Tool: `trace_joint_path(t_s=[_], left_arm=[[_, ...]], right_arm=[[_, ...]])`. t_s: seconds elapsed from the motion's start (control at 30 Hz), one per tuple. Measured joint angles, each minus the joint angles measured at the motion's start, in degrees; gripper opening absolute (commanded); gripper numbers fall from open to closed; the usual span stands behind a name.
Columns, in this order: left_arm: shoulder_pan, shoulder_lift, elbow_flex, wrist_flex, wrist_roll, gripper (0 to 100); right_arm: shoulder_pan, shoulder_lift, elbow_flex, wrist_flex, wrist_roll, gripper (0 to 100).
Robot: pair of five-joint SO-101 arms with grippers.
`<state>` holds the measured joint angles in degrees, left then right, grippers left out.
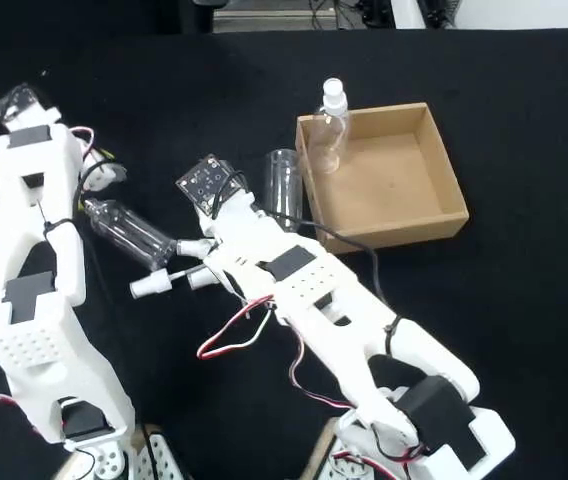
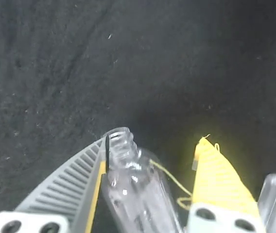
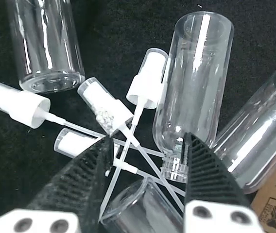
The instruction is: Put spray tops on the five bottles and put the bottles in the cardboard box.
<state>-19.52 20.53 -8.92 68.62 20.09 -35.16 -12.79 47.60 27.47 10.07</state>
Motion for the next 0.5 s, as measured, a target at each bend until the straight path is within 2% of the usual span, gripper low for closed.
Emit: trace_joint_path(t_s=[0.23,0.4,0.5], left_arm=[[0.0,0.26,-7.3,21.27,-3.69,28],[0.0,2.11,-5.36,23.82,-3.69,28],[0.35,3.34,-4.48,21.1,-2.99,28]], right_arm=[[0.0,0.0,0.0,0.0,0.0,20.1],[0.0,0.0,0.0,0.0,0.0,20.1],[0.0,0.0,0.0,0.0,0.0,20.1]])
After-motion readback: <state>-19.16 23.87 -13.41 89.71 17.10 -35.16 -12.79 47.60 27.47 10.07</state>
